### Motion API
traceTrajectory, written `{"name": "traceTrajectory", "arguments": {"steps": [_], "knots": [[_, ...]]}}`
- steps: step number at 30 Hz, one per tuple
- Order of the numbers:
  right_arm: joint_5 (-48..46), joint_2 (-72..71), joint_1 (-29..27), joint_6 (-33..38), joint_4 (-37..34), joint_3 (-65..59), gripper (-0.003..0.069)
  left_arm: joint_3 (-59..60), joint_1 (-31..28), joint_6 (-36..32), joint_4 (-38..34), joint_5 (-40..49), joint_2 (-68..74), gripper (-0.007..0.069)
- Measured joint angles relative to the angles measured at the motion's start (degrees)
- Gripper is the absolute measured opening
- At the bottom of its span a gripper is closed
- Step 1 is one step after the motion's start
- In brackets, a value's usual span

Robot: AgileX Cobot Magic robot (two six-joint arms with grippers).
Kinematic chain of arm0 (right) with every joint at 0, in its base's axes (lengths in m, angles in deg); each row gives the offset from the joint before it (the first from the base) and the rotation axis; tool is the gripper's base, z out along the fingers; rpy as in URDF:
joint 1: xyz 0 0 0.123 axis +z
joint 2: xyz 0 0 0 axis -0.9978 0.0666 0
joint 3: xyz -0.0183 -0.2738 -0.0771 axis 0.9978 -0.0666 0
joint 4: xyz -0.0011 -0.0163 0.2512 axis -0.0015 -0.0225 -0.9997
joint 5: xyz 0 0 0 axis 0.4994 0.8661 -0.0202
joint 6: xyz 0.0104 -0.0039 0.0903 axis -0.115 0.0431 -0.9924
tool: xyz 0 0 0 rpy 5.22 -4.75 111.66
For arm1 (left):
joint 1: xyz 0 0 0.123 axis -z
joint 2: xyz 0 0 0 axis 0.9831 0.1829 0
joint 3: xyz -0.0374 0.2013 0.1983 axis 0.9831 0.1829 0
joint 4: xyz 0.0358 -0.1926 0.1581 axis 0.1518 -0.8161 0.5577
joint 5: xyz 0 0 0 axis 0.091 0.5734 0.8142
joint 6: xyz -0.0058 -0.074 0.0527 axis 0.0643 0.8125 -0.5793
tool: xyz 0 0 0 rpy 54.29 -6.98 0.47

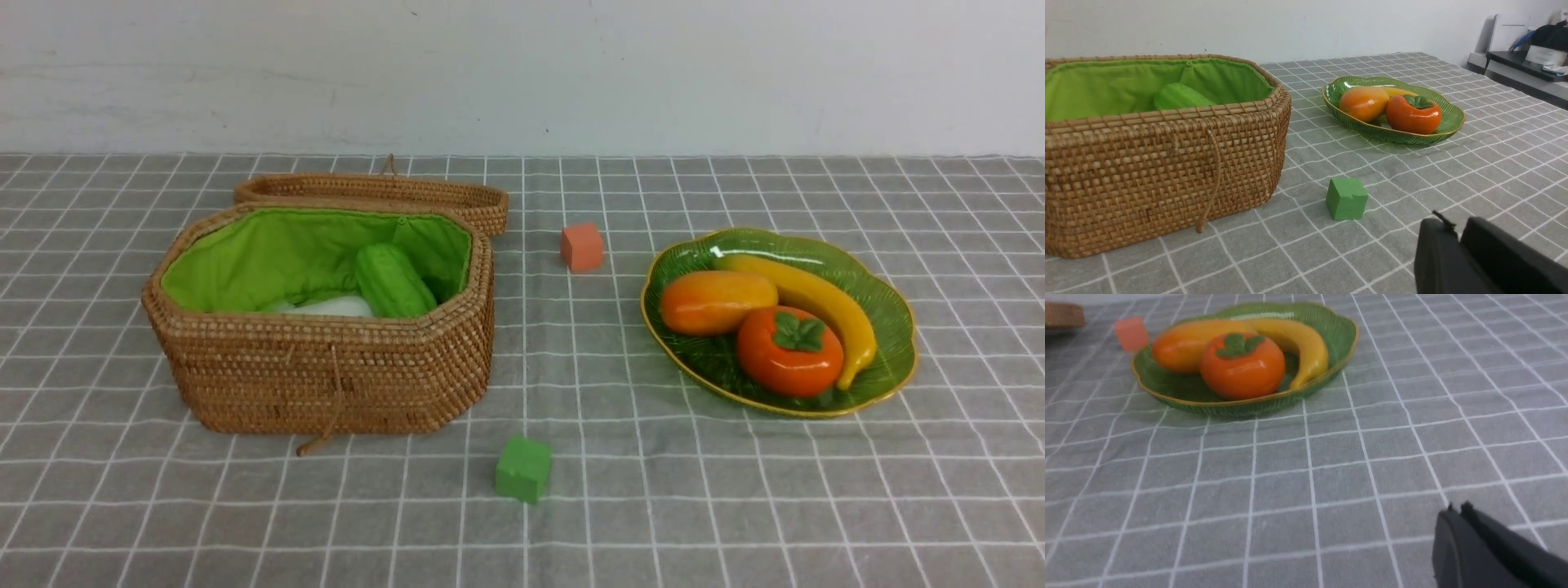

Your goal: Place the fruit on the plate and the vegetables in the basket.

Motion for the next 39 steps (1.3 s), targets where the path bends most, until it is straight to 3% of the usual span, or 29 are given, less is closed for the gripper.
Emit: {"name": "traceTrajectory", "arguments": {"steps": [27, 32, 35, 39], "knots": [[-0.32, -0.07, 0.00, -0.11, 0.18, 0.00, -0.0007, 0.00, 0.00, 0.00, 0.05, -0.08, -0.01, 0.0101], [-0.32, -0.07, 0.00, -0.11, 0.18, 0.00, -0.0007, 0.92, 0.00, 0.12, 2.32, -6.36, 0.07, 0.0102], [-0.32, -0.07, 0.00, -0.11, 0.18, 0.05, -0.0006, 2.67, -4.14, 3.00, 7.14, -14.73, -0.23, 0.0071], [-0.32, -0.07, 0.00, -0.11, 0.18, 0.05, -0.0003, 4.29, -14.41, 11.33, 13.54, -12.87, -2.91, -0.0013]]}}
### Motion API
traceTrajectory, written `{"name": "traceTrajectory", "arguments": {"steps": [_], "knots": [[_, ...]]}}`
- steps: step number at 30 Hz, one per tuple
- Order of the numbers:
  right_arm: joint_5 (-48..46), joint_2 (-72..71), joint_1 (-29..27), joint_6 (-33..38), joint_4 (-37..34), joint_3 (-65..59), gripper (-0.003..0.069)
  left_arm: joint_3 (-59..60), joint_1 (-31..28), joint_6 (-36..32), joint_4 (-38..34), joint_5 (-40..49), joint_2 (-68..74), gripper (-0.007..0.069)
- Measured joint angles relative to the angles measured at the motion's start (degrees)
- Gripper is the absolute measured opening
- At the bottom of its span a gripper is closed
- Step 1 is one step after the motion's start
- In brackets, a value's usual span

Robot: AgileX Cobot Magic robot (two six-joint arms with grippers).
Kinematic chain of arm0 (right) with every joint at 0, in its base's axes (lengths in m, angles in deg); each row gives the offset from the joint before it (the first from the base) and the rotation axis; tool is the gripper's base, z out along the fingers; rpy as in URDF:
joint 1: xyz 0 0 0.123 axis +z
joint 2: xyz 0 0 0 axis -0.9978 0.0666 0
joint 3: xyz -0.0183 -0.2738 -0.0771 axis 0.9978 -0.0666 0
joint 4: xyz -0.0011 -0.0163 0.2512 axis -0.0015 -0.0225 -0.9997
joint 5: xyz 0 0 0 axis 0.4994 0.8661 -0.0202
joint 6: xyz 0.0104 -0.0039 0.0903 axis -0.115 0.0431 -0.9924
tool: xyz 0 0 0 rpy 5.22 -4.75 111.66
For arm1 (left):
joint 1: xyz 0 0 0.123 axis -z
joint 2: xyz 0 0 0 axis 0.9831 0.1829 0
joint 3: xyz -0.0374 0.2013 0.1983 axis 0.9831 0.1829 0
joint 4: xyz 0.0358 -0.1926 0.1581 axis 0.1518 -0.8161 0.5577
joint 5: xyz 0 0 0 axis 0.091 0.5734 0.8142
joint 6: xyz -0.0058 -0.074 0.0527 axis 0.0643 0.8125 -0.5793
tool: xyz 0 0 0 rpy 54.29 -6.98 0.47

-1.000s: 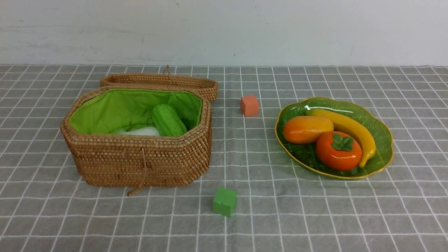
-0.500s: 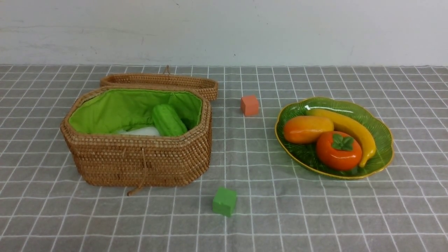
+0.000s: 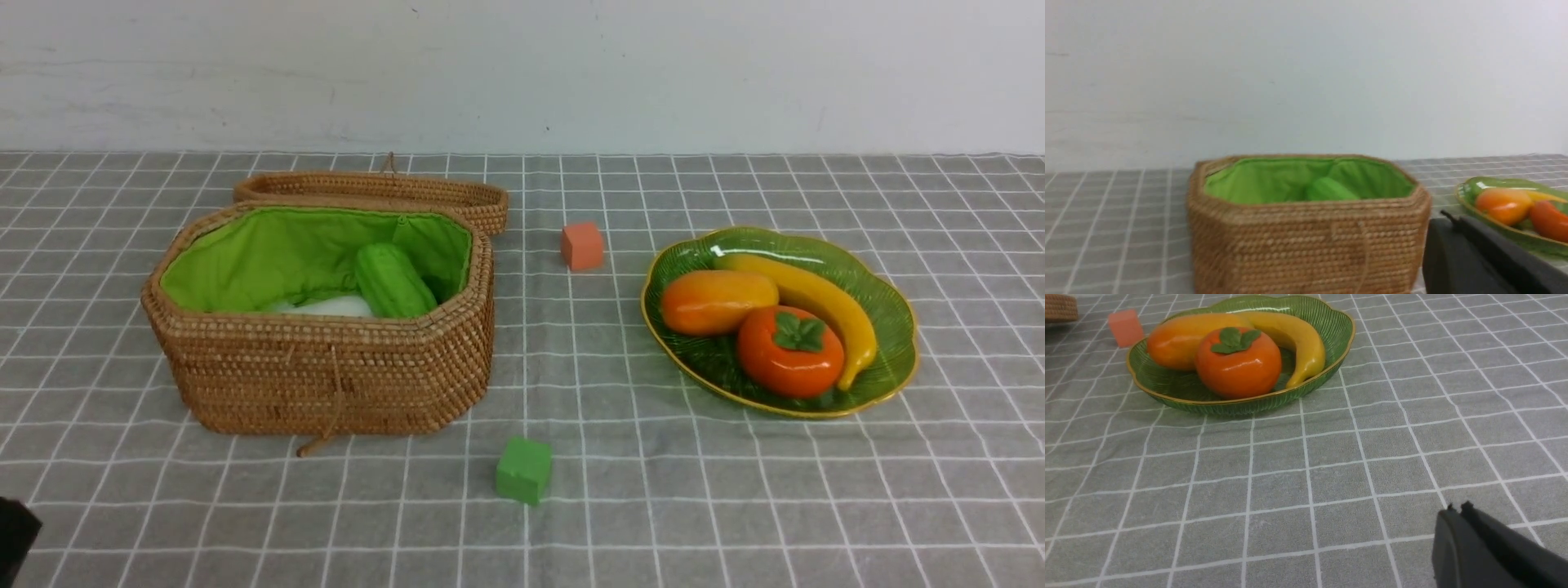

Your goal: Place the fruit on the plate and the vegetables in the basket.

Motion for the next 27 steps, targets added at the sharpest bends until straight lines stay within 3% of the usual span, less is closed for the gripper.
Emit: {"name": "traceTrajectory", "arguments": {"steps": [3, 8, 27], "knots": [[0.00, -0.01, 0.00, 0.00, 0.00, 0.00, 0.0001, 1.96, -4.11, 6.48, 3.92, 7.24, -0.02, -0.0013], [0.00, -0.01, 0.00, 0.00, 0.00, 0.00, 0.0004, 2.56, -4.58, 11.42, 6.68, 22.15, -0.02, -0.0013], [-0.02, -0.01, 0.00, -0.02, 0.00, 0.00, 0.0028, 2.56, -4.58, 12.24, 6.68, 22.50, -0.02, -0.0013]]}}
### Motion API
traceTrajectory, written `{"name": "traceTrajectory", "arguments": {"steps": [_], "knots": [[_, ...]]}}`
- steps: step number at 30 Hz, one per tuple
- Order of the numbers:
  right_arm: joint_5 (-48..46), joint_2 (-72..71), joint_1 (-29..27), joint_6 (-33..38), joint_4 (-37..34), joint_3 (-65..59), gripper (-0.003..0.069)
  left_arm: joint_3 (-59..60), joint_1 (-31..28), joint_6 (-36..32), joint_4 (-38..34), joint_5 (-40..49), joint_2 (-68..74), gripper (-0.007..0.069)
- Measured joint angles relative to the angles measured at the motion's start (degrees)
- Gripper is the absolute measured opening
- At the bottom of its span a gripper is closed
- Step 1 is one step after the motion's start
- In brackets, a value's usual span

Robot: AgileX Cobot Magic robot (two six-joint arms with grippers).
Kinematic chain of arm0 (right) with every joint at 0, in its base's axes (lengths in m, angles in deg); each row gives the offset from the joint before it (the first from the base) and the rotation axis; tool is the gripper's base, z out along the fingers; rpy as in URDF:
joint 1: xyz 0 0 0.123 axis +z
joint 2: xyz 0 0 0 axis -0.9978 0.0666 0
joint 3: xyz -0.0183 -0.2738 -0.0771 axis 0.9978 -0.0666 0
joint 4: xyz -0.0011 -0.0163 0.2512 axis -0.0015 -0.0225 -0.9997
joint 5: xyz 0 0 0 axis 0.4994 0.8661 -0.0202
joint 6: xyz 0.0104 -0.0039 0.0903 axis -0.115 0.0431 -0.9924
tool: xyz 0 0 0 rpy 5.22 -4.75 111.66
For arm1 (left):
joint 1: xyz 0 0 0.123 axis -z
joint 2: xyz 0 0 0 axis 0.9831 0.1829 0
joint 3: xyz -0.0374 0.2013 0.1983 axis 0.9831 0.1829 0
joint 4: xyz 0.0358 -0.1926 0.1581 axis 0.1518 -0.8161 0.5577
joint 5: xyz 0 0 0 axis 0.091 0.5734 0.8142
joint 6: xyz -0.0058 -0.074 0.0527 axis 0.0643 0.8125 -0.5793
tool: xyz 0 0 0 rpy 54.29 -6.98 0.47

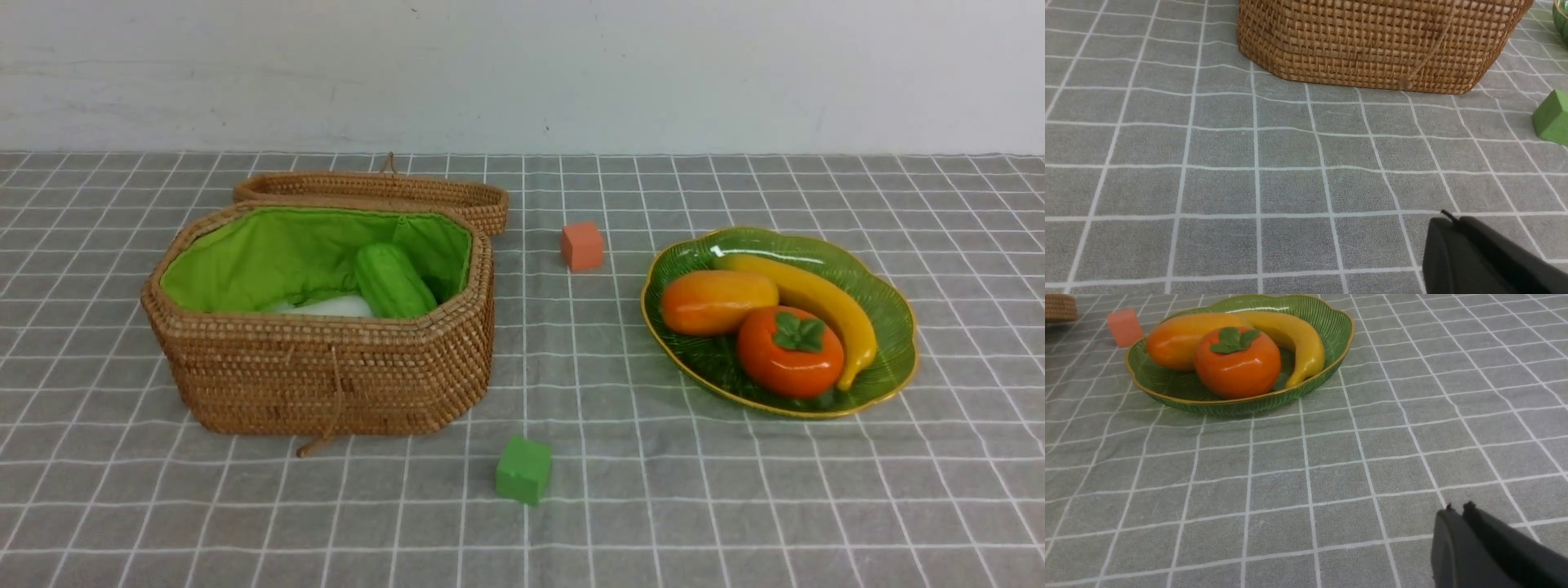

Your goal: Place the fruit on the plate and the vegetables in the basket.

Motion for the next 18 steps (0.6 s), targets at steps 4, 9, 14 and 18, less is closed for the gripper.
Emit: {"name": "traceTrajectory", "arguments": {"steps": [4, 9, 14, 18], "knots": [[0.00, 0.00, 0.00, 0.00, 0.00, 0.00, 0.0034, 0.00, 0.00, 0.00, 0.00, 0.00, 0.00, -0.0013], [0.00, 0.00, 0.00, 0.00, 0.00, 0.00, 0.0040, 0.00, 0.00, 0.00, 0.00, 0.00, 0.00, -0.0013], [-0.05, 0.00, 0.00, 0.00, 0.00, 0.00, 0.0045, 0.00, 0.00, 0.00, 0.00, 0.00, 0.00, -0.0013], [-0.05, 0.00, 0.00, 0.00, 0.00, 0.00, 0.0050, 0.00, 0.00, 0.00, 0.00, 0.00, 0.00, -0.0012]]}}
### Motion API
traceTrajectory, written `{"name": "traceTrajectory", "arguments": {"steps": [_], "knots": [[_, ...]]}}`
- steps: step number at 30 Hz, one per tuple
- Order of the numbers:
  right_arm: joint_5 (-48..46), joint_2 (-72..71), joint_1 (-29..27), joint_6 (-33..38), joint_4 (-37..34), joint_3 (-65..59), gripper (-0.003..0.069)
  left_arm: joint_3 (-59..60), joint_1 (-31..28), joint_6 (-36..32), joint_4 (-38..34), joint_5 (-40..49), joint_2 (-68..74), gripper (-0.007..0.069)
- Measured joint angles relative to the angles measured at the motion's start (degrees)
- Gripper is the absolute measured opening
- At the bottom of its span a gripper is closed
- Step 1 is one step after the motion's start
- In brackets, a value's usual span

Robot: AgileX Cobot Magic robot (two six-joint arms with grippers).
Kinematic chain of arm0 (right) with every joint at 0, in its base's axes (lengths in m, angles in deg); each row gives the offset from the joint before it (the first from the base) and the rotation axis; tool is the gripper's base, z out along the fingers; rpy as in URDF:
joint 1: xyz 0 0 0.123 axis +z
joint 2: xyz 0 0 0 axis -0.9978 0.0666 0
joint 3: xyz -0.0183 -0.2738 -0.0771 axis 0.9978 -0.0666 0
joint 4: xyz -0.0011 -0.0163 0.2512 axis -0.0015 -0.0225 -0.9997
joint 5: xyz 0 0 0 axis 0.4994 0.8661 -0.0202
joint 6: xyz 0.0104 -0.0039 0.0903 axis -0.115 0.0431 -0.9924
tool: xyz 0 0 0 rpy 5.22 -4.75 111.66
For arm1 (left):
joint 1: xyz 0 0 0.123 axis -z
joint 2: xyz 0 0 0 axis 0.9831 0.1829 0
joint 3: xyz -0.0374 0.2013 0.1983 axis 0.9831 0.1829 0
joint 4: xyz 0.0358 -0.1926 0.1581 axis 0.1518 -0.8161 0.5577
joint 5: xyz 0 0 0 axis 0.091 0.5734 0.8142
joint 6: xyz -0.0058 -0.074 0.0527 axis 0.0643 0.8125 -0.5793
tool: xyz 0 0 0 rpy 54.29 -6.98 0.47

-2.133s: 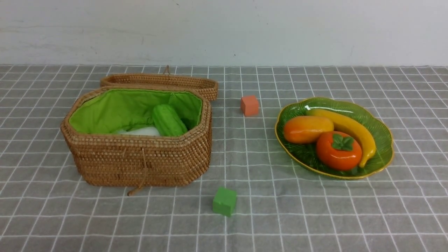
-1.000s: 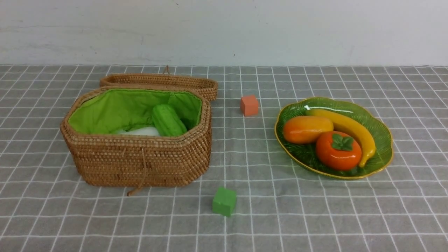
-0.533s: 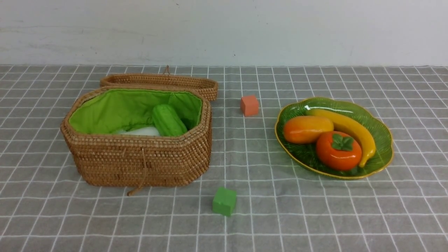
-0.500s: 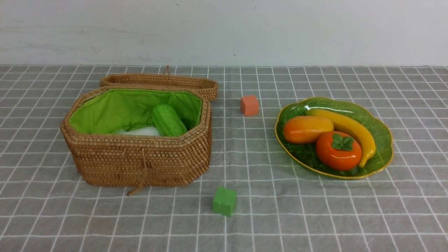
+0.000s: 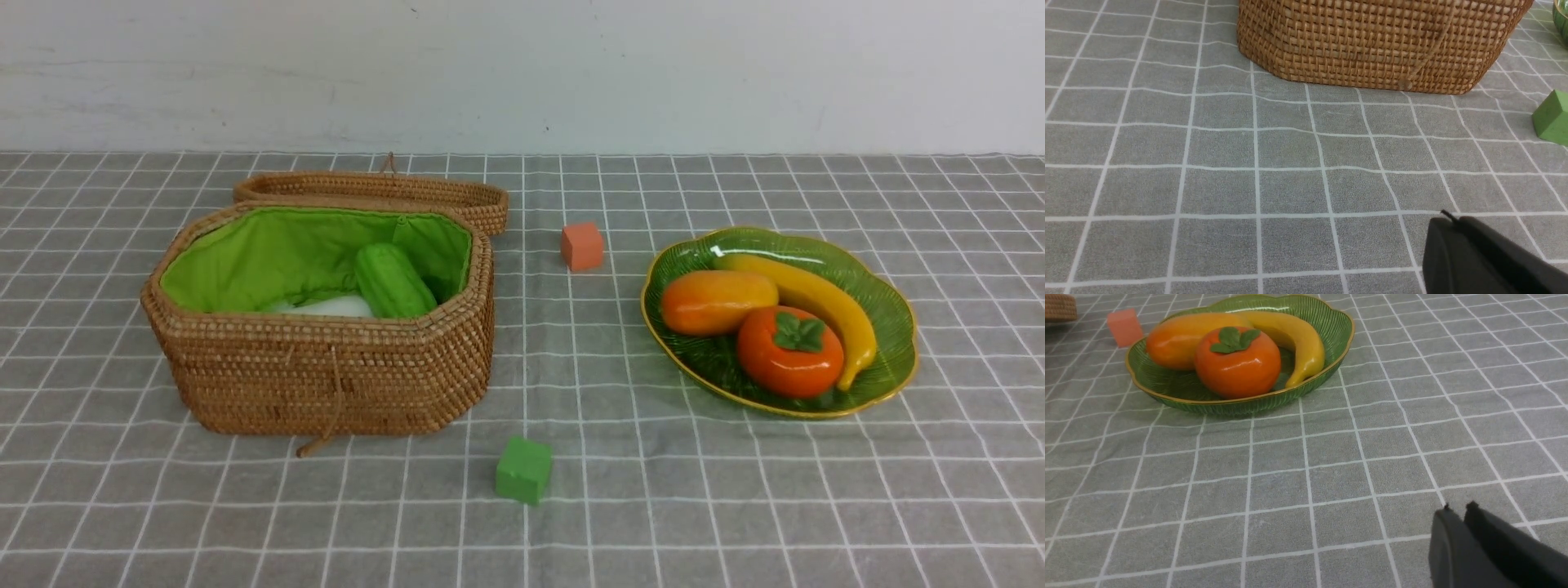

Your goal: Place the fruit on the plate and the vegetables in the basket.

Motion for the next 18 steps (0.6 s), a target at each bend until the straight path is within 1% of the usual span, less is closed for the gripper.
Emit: {"name": "traceTrajectory", "arguments": {"steps": [18], "knots": [[0.00, 0.00, 0.00, 0.00, 0.00, 0.00, 0.0067, 0.00, 0.00, 0.00, 0.00, 0.00, 0.00, 0.0001]]}}
